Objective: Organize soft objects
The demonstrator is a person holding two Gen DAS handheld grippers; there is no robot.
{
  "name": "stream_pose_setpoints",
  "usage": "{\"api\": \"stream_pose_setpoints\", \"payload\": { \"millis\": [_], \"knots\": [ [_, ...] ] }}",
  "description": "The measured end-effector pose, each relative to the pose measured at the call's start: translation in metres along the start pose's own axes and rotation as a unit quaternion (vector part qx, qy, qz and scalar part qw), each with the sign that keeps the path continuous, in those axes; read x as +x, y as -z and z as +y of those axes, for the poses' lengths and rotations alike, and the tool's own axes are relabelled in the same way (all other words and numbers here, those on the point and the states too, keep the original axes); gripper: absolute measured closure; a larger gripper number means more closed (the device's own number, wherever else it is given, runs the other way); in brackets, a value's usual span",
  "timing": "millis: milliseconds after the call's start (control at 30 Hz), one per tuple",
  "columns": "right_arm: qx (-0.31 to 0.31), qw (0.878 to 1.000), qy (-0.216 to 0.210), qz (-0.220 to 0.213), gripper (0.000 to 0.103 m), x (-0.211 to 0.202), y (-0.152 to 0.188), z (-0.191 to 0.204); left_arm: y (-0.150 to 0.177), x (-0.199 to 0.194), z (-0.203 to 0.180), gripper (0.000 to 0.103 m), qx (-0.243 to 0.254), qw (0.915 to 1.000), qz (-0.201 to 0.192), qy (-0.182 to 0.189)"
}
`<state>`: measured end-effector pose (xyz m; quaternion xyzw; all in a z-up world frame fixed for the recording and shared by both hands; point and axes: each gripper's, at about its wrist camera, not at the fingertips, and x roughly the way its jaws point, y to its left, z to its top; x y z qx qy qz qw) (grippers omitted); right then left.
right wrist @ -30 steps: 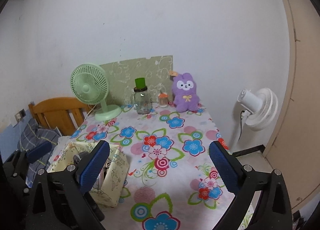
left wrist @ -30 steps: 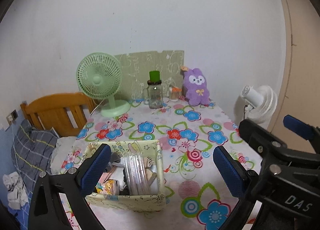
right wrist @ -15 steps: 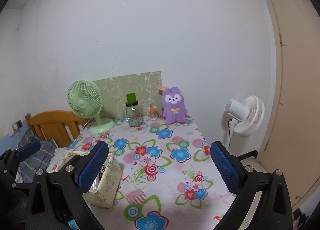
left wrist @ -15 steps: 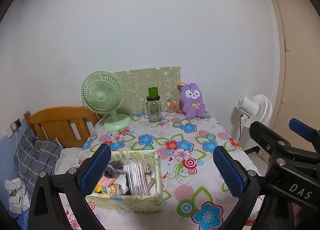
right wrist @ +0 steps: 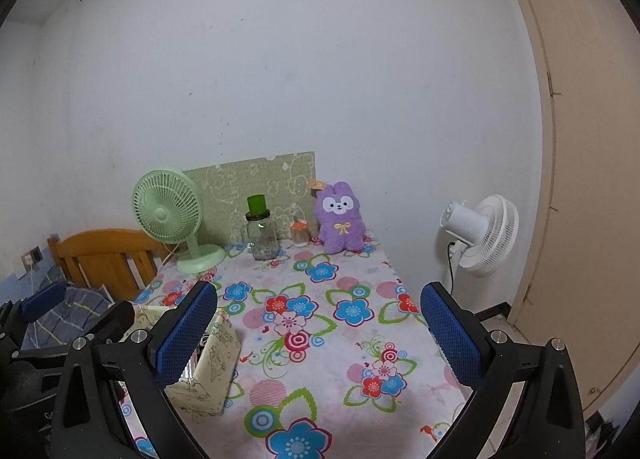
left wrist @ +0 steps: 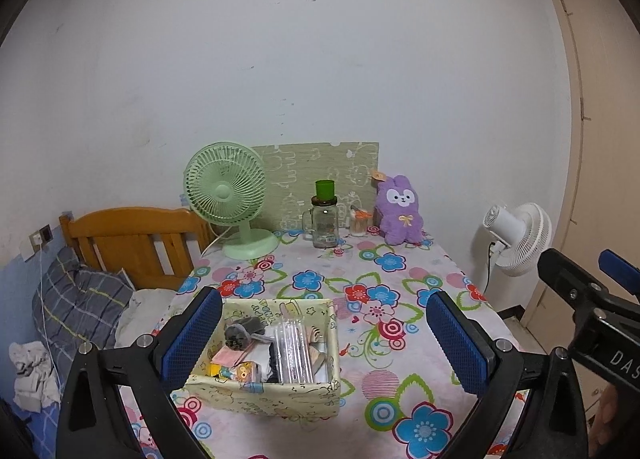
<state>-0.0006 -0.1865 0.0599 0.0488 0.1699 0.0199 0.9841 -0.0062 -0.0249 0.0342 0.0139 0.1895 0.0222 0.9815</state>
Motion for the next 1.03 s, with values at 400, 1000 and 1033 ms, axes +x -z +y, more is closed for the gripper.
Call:
{"api": "stream_pose_setpoints", "payload": {
  "millis": [400,1000,1033],
  "knots": [
    [-0.012,1.000,-0.001,0.009,0.000,0.004,0.002,0.009,0.004,0.003,0.012,0.000,-0.016,0.9999,0.001,-0.003],
    [-0.016,1.000,0.000,0.017,0.000,0.012,0.003,0.015,0.006,0.005,0.018,0.000,-0.022,0.9997,0.009,-0.002],
    [-0.017,1.000,0.001,0.017,0.000,0.013,0.003,0.015,0.006,0.005,0.018,0.000,-0.022,0.9997,0.009,-0.002]
  ]
}}
